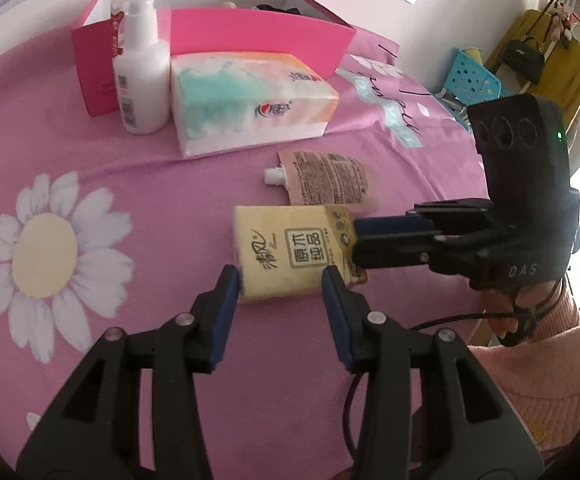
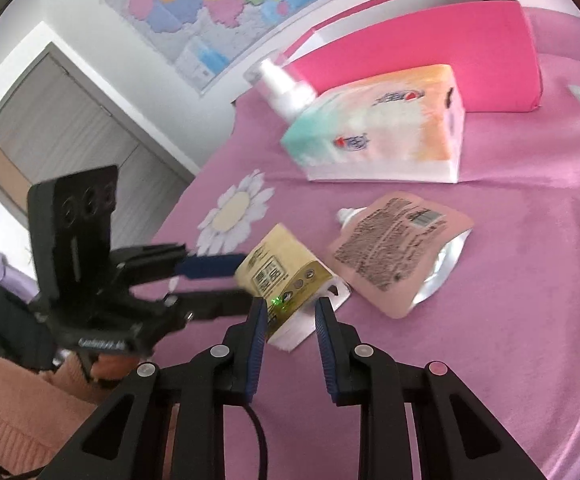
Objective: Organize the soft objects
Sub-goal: 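Grasp the yellow tissue pack with the right gripper and lift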
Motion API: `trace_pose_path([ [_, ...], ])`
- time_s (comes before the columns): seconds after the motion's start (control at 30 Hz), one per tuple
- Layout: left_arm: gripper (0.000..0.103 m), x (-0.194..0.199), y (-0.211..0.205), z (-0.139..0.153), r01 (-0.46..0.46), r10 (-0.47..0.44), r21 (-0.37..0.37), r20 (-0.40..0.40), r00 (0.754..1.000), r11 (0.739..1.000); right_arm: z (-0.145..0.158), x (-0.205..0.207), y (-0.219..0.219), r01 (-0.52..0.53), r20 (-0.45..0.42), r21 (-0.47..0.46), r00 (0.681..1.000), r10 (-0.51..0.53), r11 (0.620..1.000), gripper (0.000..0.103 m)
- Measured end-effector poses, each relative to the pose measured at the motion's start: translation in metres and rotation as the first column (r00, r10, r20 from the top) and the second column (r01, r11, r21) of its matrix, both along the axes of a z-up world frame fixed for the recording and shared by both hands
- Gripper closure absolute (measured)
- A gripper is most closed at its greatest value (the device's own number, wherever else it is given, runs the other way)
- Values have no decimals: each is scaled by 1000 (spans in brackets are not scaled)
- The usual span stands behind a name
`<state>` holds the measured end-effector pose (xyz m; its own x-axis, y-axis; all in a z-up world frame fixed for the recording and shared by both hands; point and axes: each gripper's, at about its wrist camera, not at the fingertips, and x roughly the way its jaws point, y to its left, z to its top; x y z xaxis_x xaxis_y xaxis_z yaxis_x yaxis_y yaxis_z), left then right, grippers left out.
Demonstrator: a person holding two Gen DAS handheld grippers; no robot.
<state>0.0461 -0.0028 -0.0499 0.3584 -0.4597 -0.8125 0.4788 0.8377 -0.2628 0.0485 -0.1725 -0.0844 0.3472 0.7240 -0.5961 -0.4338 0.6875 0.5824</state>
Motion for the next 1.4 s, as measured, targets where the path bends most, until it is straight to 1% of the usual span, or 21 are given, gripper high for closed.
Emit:
trace_pose_path([
  [0.2, 59, 0, -4, 1, -27, 27, 18, 18, 999, 999, 1, 3, 0, 33, -1, 1, 999, -33, 999, 75],
  [0.43, 59, 1, 0, -1, -32, 31, 4, 14, 999, 999, -1, 2, 3, 36, -9, 0, 999, -36, 999, 72],
  [0.67, 59, -3, 2, 0, -41, 41, -6, 13, 999, 999, -2, 0, 9, 48, 7, -39, 999, -47, 998, 72],
  [0.87, 59, -6, 1, 1, -49, 49, -10, 12, 999, 999, 4, -4, 11, 51, 46, -71, 998, -48, 996, 76],
  [1.4, 59, -18, -6, 24, -58, 56, 18, 101, 993, 998, 19, -9, 9, 52, 99, -68, 994, -46, 996, 76],
])
